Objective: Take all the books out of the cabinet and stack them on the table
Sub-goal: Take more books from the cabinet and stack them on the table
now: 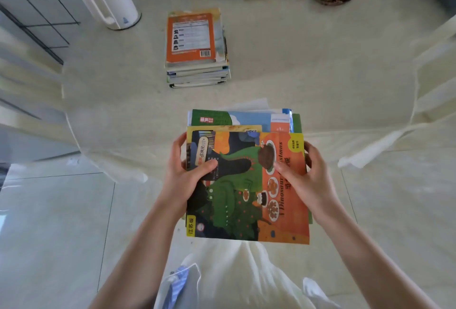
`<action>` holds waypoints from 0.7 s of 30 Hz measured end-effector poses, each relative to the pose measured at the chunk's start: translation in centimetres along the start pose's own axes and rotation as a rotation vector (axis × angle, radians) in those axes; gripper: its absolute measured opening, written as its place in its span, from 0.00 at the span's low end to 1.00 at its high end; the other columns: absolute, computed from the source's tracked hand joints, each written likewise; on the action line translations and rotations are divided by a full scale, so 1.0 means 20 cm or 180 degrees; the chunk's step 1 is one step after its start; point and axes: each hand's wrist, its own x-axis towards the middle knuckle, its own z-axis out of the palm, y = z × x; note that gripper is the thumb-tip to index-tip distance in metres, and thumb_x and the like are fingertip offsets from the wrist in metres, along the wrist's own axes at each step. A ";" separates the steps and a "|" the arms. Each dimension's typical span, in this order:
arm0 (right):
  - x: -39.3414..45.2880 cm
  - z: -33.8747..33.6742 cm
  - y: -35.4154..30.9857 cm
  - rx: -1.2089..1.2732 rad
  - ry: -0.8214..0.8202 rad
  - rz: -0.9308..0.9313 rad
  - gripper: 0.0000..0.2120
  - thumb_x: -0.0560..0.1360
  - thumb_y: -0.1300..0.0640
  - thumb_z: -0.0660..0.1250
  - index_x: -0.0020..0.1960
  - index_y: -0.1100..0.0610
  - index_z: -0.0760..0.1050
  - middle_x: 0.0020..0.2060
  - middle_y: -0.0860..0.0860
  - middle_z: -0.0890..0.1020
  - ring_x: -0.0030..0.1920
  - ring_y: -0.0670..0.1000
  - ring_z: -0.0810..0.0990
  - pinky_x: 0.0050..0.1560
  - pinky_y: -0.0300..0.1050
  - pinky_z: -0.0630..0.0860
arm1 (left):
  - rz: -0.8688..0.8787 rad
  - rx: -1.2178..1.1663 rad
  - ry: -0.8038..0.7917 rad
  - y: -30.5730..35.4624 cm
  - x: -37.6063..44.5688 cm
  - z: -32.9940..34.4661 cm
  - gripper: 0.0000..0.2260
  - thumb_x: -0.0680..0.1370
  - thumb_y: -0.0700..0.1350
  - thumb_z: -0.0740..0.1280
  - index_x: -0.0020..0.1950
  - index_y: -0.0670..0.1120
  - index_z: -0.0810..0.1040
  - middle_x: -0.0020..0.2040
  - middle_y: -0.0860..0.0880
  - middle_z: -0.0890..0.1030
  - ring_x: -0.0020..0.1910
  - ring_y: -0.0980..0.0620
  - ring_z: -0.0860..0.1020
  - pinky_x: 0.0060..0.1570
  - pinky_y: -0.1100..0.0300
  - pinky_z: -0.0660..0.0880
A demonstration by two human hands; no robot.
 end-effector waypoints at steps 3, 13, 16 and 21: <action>0.20 0.03 -0.08 0.0011 -0.0060 -0.0036 0.26 0.69 0.56 0.76 0.62 0.52 0.68 0.45 0.40 0.81 0.42 0.35 0.82 0.44 0.44 0.80 | -0.0133 -0.0154 0.0077 0.05 0.20 0.02 0.33 0.69 0.31 0.74 0.68 0.53 0.69 0.51 0.45 0.85 0.47 0.44 0.85 0.43 0.48 0.82; 0.83 0.10 -0.31 0.0193 -0.0322 0.0304 0.24 0.65 0.55 0.78 0.59 0.53 0.74 0.46 0.45 0.85 0.45 0.48 0.85 0.50 0.56 0.82 | -0.0298 -0.0153 -0.0139 0.35 0.81 0.08 0.15 0.69 0.31 0.72 0.53 0.42 0.78 0.43 0.45 0.86 0.40 0.46 0.85 0.36 0.55 0.81; 0.96 0.09 -0.34 0.0330 -0.0568 0.0406 0.23 0.64 0.57 0.78 0.57 0.53 0.76 0.47 0.48 0.86 0.45 0.51 0.85 0.49 0.57 0.82 | -0.0234 -0.0196 -0.0267 0.39 0.92 0.10 0.22 0.64 0.33 0.74 0.56 0.43 0.76 0.46 0.45 0.86 0.44 0.45 0.85 0.39 0.55 0.81; 1.14 0.04 -0.35 0.0528 -0.1058 0.0379 0.31 0.58 0.60 0.80 0.57 0.50 0.72 0.47 0.48 0.86 0.47 0.50 0.85 0.43 0.45 0.81 | -0.0111 -0.0012 -0.0528 0.40 1.05 0.11 0.28 0.59 0.30 0.77 0.56 0.42 0.76 0.47 0.47 0.86 0.47 0.46 0.84 0.47 0.51 0.82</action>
